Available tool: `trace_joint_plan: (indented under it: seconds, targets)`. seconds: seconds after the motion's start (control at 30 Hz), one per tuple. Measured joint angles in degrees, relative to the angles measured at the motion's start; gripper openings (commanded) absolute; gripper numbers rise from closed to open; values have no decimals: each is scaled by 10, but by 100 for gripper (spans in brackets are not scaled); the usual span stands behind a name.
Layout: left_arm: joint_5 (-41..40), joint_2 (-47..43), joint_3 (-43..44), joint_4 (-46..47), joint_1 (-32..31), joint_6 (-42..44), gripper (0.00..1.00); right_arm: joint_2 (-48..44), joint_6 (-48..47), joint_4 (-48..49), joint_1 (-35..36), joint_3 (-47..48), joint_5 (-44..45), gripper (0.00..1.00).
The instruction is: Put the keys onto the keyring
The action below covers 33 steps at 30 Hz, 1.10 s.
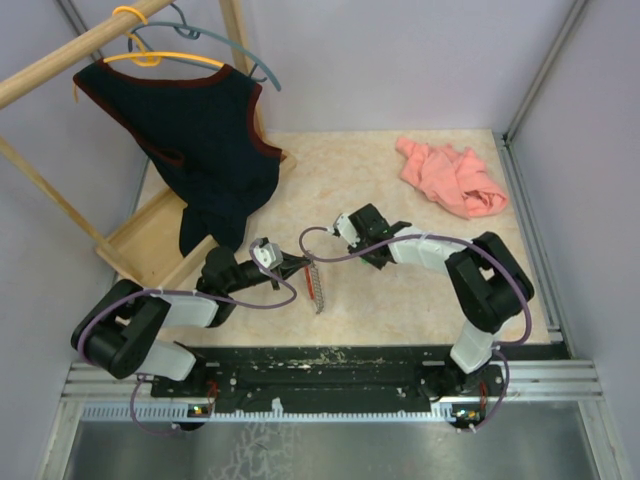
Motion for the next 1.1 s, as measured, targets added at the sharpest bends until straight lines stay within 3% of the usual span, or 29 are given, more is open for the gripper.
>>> trace_joint_plan:
  seconds: [0.33, 0.57, 0.83, 1.1]
  targets:
    - [0, 0, 0, 0, 0, 0, 0, 14, -26, 34, 2, 1, 26, 20]
    - [0, 0, 0, 0, 0, 0, 0, 17, -33, 42, 2, 1, 23, 0]
    - [0, -4, 0, -5, 0, 0, 0, 4, -29, 43, 2, -2, -2, 0]
    - [0, -9, 0, -9, 0, 2, 0, -108, -7, 85, 2, -41, -100, 0]
